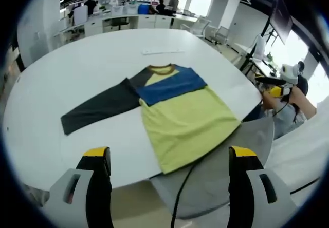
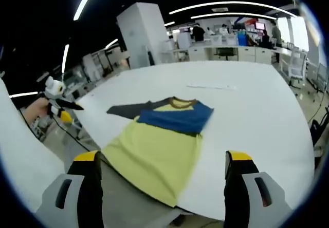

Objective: Fold the garment on the visible template until the final outline fits inside the template.

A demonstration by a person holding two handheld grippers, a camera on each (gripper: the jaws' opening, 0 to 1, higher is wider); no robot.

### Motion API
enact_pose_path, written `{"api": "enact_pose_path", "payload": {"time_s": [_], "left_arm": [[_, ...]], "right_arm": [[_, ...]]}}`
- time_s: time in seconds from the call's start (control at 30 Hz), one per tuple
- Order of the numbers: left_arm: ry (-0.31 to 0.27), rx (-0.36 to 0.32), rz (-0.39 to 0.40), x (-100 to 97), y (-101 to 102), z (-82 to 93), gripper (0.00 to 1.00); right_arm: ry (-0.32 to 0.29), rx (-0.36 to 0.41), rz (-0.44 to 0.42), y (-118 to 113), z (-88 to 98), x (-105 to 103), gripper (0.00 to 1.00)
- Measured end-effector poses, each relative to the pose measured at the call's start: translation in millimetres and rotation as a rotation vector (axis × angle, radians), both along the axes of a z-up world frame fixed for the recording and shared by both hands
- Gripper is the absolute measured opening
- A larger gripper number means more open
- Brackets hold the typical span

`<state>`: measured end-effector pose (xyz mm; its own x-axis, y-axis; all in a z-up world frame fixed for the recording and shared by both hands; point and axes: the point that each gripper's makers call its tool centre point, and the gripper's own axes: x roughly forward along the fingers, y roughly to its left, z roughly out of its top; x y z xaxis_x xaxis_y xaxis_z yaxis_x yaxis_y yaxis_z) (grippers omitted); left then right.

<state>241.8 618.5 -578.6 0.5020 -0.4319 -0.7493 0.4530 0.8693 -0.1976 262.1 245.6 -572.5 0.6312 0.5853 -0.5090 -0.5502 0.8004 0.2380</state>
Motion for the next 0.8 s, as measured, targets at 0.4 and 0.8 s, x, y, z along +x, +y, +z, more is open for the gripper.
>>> {"api": "enact_pose_path", "payload": {"time_s": [0.4, 0.8], "left_arm": [[-0.009, -0.002, 0.017, 3.9, 8, 10.6, 0.92], [-0.005, -0.017, 0.046, 6.7, 16, 12.7, 0.92]], "right_arm": [[-0.006, -0.054, 0.04, -10, 4.2, -4, 1.0], [0.008, -0.036, 0.037, -12, 0.6, -4, 1.0]]}}
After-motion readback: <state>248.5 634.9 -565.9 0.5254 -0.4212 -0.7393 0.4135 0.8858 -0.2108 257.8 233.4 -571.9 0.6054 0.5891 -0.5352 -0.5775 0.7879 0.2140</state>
